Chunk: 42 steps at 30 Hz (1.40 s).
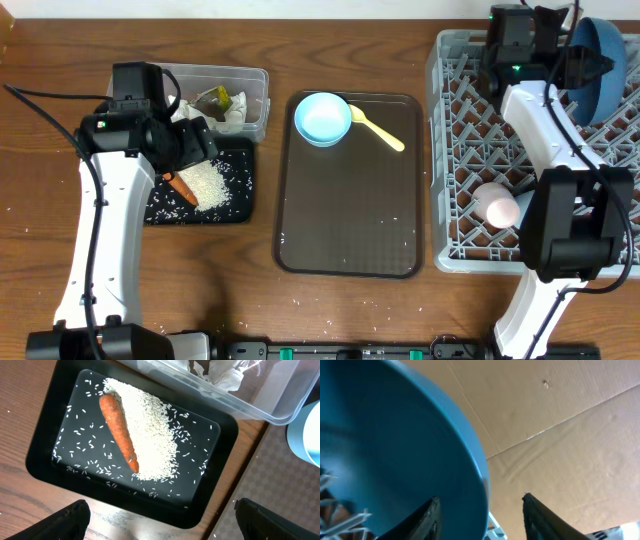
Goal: Sort waste into correct bins and load items into the dishwasher rack
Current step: 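Move the right gripper back toward the light-blue bowl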
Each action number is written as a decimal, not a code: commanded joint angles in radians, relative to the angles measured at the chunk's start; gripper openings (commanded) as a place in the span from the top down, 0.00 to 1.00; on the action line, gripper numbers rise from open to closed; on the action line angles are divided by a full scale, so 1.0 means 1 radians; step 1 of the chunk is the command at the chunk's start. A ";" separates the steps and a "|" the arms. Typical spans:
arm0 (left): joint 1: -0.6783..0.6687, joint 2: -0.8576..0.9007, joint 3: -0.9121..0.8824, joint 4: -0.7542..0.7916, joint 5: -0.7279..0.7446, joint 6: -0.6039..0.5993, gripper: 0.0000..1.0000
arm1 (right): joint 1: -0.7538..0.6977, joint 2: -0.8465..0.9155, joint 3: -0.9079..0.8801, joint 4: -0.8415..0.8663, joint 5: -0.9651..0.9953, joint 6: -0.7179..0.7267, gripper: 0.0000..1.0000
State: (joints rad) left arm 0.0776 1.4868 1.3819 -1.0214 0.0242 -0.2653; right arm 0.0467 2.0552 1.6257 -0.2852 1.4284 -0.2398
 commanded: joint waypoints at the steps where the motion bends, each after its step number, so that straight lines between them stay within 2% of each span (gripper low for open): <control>1: 0.005 0.008 0.000 -0.003 0.002 0.002 0.05 | 0.029 0.000 -0.002 0.000 -0.006 0.014 0.44; 7: 0.005 0.008 0.000 -0.003 0.002 0.002 0.05 | 0.092 -0.001 -0.002 0.002 -0.104 -0.053 0.28; 12: 0.005 0.008 0.000 -0.003 0.002 0.002 0.05 | 0.136 -0.016 -0.002 0.001 -0.212 -0.053 0.23; 16: 0.005 0.008 0.000 -0.003 0.002 0.002 0.05 | 0.165 -0.055 -0.001 -0.051 -0.381 -0.014 0.18; 18: 0.005 0.008 0.000 -0.003 0.002 0.002 0.04 | 0.179 -0.095 0.000 -0.124 -0.533 0.063 0.13; 21: 0.005 0.008 0.000 -0.003 0.002 0.002 0.05 | 0.190 -0.174 0.000 -0.245 -0.841 0.200 0.15; 24: 0.005 0.008 0.000 -0.003 0.002 0.002 0.05 | 0.191 -0.261 0.000 -0.374 -1.232 0.362 0.12; 26: 0.005 0.008 0.000 -0.003 0.002 0.002 0.05 | 0.192 -0.302 -0.001 -0.407 -1.483 0.389 0.10; 28: 0.005 0.008 0.000 -0.003 0.002 0.002 0.04 | 0.195 -0.323 -0.001 -0.399 -1.669 0.418 0.22; 30: 0.005 0.008 0.000 -0.003 0.002 0.002 0.04 | 0.209 -0.319 -0.001 -0.370 -1.727 0.486 0.28; 38: 0.005 0.008 0.000 -0.003 0.002 0.002 0.04 | 0.359 -0.147 -0.001 -0.241 -1.545 0.770 0.41; 42: 0.005 0.008 0.000 -0.003 0.002 0.002 0.04 | 0.420 -0.031 -0.001 -0.188 -1.506 0.851 0.49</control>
State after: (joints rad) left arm 0.0776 1.4868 1.3815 -1.0214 0.0242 -0.2653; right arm 0.4240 1.9469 1.6241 -0.4889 -0.1204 0.4747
